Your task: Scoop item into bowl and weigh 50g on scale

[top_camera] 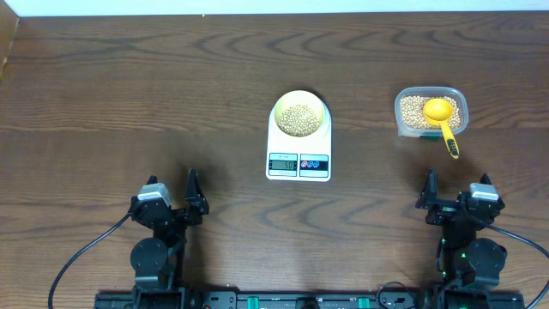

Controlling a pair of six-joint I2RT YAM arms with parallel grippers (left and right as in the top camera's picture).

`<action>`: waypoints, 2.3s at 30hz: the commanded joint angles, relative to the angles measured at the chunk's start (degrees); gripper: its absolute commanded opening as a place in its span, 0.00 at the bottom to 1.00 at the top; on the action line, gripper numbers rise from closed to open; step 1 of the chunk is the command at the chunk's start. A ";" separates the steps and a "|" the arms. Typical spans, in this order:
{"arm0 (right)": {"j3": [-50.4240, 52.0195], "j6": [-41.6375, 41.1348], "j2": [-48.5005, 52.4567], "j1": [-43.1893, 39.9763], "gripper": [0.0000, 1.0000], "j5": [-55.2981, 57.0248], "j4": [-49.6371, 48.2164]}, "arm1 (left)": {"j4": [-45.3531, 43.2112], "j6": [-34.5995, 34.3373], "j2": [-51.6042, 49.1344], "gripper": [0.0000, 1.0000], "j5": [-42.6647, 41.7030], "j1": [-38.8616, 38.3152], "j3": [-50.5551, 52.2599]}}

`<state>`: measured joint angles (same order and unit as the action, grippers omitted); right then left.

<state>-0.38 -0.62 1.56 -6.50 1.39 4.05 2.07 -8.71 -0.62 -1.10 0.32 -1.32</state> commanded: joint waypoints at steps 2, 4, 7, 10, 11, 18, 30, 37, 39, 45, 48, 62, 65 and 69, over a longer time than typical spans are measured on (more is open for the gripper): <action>0.09 0.92 -0.57 1.05 0.99 -0.52 0.55 | 2.14 0.96 0.35 0.84 1.60 0.26 1.09; 0.09 0.92 -0.57 1.60 0.99 -0.50 0.57 | 2.14 0.96 0.35 0.84 1.60 0.26 1.09; 0.09 0.92 -0.57 2.12 0.99 -0.48 0.63 | 2.14 0.96 0.35 0.84 1.60 0.26 1.09; 0.09 0.52 -0.57 2.12 0.99 -0.48 0.63 | 2.14 0.96 0.35 0.84 1.60 0.26 1.09; 0.09 0.26 -0.57 2.14 0.99 -0.50 0.63 | 2.14 0.96 0.35 0.84 1.60 0.26 1.09; 0.09 0.24 -0.57 3.26 0.99 -0.48 0.66 | 2.16 0.96 0.35 0.84 1.60 0.26 1.09; 0.09 -0.13 -0.57 4.81 0.99 -0.48 0.61 | 2.14 0.96 0.35 0.84 1.60 0.26 1.09; 0.09 0.55 -0.57 5.60 0.99 -0.46 0.55 | 2.14 0.96 0.35 0.84 1.60 0.26 1.09; 0.09 0.50 -0.85 5.60 0.99 -0.15 0.31 | 2.16 0.96 0.35 0.84 1.60 0.26 1.09; 0.07 0.48 -1.29 5.60 0.99 -0.04 0.20 | 2.16 0.96 0.35 0.84 1.60 0.26 1.09; 0.07 0.48 -1.29 5.57 0.99 -0.04 0.20 | 2.14 0.96 0.35 0.84 1.60 0.26 1.09; 0.07 0.48 -1.29 5.60 0.99 -0.04 0.20 | 2.14 0.96 0.35 0.84 1.60 0.26 1.09; 0.07 0.48 -1.29 5.60 0.99 -0.04 0.20 | 2.14 0.96 0.35 0.84 1.60 0.26 1.09; 0.07 0.48 -1.29 5.60 0.99 -0.04 0.20 | 2.14 0.96 0.35 0.84 1.60 0.26 1.09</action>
<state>-0.38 -0.60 0.84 -1.41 1.30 4.01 2.07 -8.71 -0.62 -1.10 0.32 -1.32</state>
